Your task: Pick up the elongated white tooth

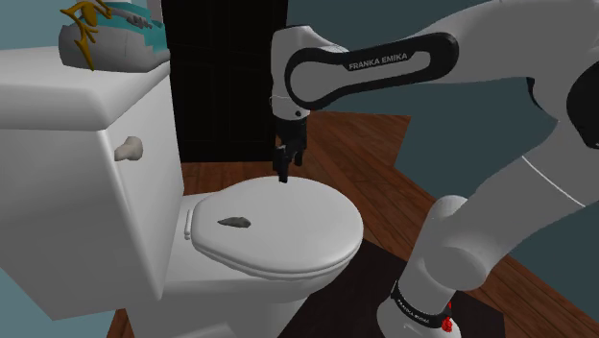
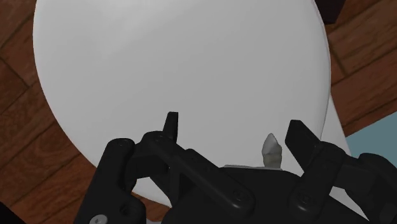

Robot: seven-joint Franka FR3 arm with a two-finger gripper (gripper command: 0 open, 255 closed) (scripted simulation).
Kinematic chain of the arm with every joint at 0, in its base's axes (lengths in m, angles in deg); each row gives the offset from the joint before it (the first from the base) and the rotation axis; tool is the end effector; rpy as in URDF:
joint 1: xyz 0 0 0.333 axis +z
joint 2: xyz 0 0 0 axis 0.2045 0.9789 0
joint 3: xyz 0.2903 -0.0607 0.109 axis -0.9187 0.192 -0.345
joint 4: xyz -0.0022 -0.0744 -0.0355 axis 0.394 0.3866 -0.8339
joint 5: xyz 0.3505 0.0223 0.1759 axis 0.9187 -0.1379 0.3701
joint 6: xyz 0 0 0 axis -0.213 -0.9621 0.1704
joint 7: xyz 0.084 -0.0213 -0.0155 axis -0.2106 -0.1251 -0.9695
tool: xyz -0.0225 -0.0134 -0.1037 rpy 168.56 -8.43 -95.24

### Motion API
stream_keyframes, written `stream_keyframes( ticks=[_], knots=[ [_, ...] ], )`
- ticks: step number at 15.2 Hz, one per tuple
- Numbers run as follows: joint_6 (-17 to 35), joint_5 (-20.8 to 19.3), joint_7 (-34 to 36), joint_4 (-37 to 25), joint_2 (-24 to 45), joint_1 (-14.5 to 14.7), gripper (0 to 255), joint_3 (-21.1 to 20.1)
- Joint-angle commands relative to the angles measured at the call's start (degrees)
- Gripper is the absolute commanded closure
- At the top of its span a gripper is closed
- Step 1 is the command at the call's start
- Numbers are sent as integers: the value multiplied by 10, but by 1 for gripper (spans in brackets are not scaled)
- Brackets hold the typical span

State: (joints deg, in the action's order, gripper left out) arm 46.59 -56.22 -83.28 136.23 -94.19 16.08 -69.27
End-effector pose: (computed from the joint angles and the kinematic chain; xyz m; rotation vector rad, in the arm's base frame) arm 0.4082 0.0778 0.4976 3.0217 0.3066 -0.1030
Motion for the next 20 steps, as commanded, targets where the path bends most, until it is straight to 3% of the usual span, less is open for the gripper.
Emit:
stream_keyframes(
  ticks=[1,13,20],
  knots=[
    [10,-6,13,-23,48,6,0,-17],
    [22,-83,90,-197,331,48,0,-81],
    [70,-93,102,-172,356,50,0,-79]
  ],
)
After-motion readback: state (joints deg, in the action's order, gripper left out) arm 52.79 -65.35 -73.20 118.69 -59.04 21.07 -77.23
